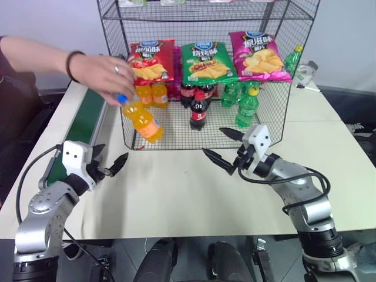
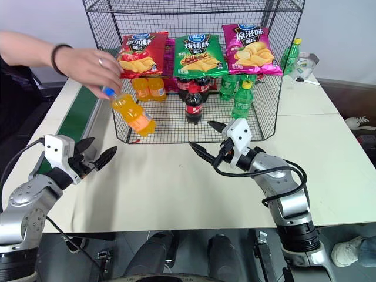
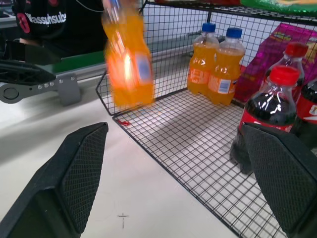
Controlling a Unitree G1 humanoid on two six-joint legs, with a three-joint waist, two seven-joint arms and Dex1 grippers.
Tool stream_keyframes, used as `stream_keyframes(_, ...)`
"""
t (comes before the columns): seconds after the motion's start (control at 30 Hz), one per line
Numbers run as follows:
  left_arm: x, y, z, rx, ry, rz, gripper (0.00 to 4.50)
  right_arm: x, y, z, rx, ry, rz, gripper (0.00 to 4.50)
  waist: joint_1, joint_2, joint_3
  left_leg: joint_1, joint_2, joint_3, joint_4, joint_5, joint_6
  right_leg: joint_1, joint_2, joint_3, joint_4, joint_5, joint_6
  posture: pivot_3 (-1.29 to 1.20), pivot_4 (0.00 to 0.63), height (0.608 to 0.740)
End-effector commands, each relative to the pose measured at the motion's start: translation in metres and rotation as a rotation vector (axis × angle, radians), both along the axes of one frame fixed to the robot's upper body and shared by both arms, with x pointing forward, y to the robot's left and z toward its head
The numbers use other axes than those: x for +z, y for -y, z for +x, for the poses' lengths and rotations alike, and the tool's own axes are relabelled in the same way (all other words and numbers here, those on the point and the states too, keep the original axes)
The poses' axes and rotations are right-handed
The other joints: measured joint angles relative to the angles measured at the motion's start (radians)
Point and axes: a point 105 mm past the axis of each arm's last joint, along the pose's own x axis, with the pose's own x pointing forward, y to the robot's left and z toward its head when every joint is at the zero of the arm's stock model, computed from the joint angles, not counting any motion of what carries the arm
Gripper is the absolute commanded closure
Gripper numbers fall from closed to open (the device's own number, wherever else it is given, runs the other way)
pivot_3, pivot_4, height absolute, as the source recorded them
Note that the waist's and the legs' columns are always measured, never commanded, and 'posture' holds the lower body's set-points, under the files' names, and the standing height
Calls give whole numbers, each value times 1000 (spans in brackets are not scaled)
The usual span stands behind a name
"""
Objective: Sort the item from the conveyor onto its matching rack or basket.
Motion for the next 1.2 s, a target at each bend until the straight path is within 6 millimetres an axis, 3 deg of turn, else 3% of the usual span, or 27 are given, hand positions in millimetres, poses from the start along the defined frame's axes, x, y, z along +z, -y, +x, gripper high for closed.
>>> stream_keyframes(0.03,13,-1,0,0,62,-6,30,10,-3,2,7,52,10,0,0,0,0,0,0,0,0,0,0,0,0,0,0,0,0,0,150,740)
stream_keyframes(0.33,17,-21,16,159,101,29,30,11,-7,0,28,61,23,0,0,0,0,0,0,0,0,0,0,0,0,0,0,0,0,0,150,740)
stream_keyframes(0.47,20,-47,23,329,142,50,30,11,-13,-10,74,50,22,0,0,0,0,0,0,0,0,0,0,0,0,0,0,1,2,0,150,740)
stream_keyframes(0.6,23,-70,27,463,173,9,30,8,-30,-28,162,21,44,0,-1,0,0,0,0,0,0,0,0,-1,0,0,0,2,3,0,150,740)
stream_keyframes(0.83,26,-82,29,540,192,-13,30,8,-52,-45,235,-28,90,0,1,0,0,0,0,0,1,0,0,0,0,0,0,2,4,0,150,740)
stream_keyframes(0.9,21,-92,31,618,168,60,30,9,-56,-46,241,-46,111,0,1,0,0,0,0,0,1,0,0,0,0,-1,0,2,4,0,150,740)
stream_keyframes(1.2,24,-96,36,546,181,11,30,12,-59,-42,234,-75,131,0,0,0,0,0,0,0,0,0,0,-1,0,-2,0,2,4,0,150,740)
